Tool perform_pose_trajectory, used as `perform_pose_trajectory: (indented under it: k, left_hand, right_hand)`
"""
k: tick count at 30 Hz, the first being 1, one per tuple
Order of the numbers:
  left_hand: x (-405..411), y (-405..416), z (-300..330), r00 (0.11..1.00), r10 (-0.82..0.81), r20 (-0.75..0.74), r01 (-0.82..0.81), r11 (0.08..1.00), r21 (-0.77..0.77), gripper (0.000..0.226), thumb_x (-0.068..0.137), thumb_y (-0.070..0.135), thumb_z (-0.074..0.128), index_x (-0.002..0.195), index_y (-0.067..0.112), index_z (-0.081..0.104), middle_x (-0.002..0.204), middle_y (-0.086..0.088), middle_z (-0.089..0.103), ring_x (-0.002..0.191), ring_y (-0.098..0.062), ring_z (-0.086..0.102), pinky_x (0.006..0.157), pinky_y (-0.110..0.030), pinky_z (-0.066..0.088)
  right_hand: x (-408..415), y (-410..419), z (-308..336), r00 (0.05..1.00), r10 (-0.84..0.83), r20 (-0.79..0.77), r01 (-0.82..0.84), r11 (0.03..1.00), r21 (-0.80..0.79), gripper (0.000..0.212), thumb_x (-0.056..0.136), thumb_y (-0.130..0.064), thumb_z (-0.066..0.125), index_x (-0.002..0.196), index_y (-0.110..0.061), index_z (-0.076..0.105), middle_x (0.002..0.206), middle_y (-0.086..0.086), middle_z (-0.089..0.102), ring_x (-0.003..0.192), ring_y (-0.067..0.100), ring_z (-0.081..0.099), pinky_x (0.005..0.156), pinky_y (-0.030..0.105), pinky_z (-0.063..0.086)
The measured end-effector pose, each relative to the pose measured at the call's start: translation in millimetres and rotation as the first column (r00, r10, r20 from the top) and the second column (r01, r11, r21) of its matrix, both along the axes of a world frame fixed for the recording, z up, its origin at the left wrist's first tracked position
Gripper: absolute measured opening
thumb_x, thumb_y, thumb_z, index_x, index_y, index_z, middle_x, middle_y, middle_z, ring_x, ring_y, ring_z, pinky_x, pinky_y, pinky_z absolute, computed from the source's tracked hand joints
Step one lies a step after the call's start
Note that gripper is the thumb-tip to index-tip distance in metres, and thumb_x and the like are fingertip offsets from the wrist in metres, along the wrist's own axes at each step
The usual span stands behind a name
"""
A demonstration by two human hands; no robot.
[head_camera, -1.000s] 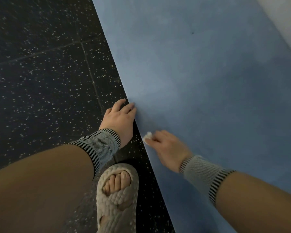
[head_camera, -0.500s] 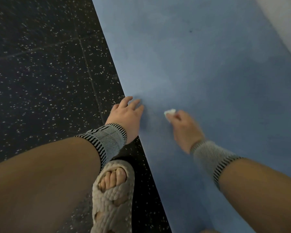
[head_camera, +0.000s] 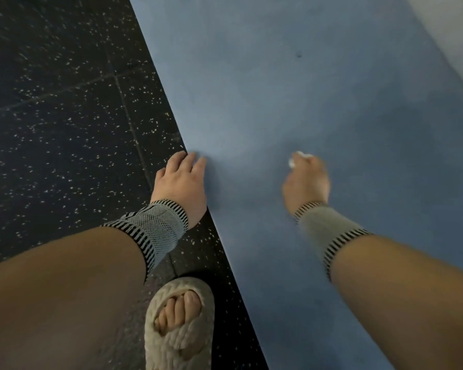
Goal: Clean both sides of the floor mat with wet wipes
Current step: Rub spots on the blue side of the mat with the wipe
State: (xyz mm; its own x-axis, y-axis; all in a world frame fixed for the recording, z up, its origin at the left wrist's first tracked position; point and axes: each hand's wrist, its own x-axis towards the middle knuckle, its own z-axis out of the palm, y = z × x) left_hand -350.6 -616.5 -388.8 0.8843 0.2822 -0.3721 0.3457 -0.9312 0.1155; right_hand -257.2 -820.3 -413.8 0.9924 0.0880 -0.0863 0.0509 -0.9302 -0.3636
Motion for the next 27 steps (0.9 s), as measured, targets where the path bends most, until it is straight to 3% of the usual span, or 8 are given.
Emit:
perform_pose_trajectory:
  k: [4,6,10,12,14,18,23,27]
  left_hand:
    - [-2,15,-5,1.0,0.019,0.002,-0.019,0.999,-0.03,0.075,0.089,0.016,0.047,0.154,0.025,0.009,0.159,0.011,0.016,0.146,-0.016,0.002,0.117,-0.045,0.016]
    - [3,21,-5,1.0,0.017,0.018,-0.017,0.999,-0.031,0.077,0.088,0.015,0.048,0.154,0.026,0.01,0.158,0.012,0.018,0.146,-0.015,0.002,0.116,-0.046,0.016]
    - [12,30,-7,0.997,0.078,0.029,-0.077,0.996,-0.044,0.086,0.083,0.004,0.05,0.154,0.027,0.007,0.158,0.011,0.02,0.147,-0.015,-0.002,0.117,-0.045,0.012]
    - [12,32,-8,0.995,0.095,0.017,-0.094,0.994,-0.054,0.086,0.084,0.004,0.051,0.154,0.029,0.006,0.158,0.012,0.02,0.147,-0.014,-0.003,0.118,-0.046,0.011]
    - [11,32,-9,0.996,0.089,0.008,-0.088,0.995,-0.05,0.084,0.086,0.006,0.05,0.154,0.029,0.006,0.158,0.013,0.021,0.147,-0.014,-0.003,0.118,-0.046,0.013]
    - [17,37,-8,0.997,0.073,0.034,-0.072,0.997,-0.024,0.076,0.091,0.014,0.047,0.153,0.032,0.007,0.155,0.014,0.028,0.147,-0.014,0.0,0.117,-0.046,0.015]
    - [19,39,-8,0.994,0.1,0.045,-0.098,0.994,-0.054,0.088,0.084,0.002,0.051,0.154,0.03,0.006,0.159,0.014,0.015,0.147,-0.014,-0.004,0.118,-0.045,0.011]
    - [20,35,-12,0.995,0.087,0.053,-0.083,0.994,-0.067,0.084,0.086,0.005,0.047,0.154,0.03,0.005,0.16,0.017,0.011,0.147,-0.013,-0.006,0.118,-0.044,0.009]
  right_hand:
    - [-40,99,2,0.785,0.618,-0.038,-0.608,0.781,0.14,0.024,0.088,-0.001,0.046,0.106,0.0,0.06,0.107,0.019,0.057,0.099,0.032,0.052,0.082,0.038,0.042]
    - [-39,103,-2,0.704,0.707,0.063,-0.705,0.687,0.174,0.019,0.089,-0.004,0.05,0.101,-0.002,0.065,0.1,0.017,0.058,0.094,0.032,0.053,0.08,0.037,0.043]
    - [11,55,2,0.963,0.263,0.06,-0.269,0.956,0.118,0.029,0.091,-0.03,0.053,0.066,-0.016,0.053,0.074,0.004,0.049,0.069,0.019,0.045,0.067,0.032,0.037]
    - [18,56,-3,0.996,0.087,-0.013,-0.083,0.982,0.169,0.031,0.093,-0.027,0.051,0.064,-0.016,0.049,0.074,0.002,0.045,0.066,0.014,0.041,0.066,0.028,0.03]
    - [0,89,-4,0.974,0.222,-0.043,-0.202,0.938,0.281,0.023,0.093,-0.018,0.047,0.076,-0.007,0.058,0.078,0.009,0.05,0.073,0.019,0.045,0.067,0.03,0.032]
    - [-27,129,-1,0.643,0.765,0.05,-0.758,0.625,0.186,0.022,0.093,-0.008,0.048,0.105,0.002,0.063,0.104,0.016,0.058,0.097,0.032,0.049,0.082,0.042,0.044]
    - [37,57,-10,0.947,0.317,-0.054,-0.312,0.946,0.083,0.028,0.089,-0.007,0.048,0.112,-0.011,0.063,0.112,0.015,0.055,0.105,0.032,0.048,0.087,0.037,0.039]
    - [14,100,-6,0.945,0.293,-0.147,-0.262,0.945,0.198,0.021,0.091,-0.014,0.043,0.102,-0.014,0.061,0.102,0.006,0.053,0.1,0.026,0.05,0.076,0.02,0.028]
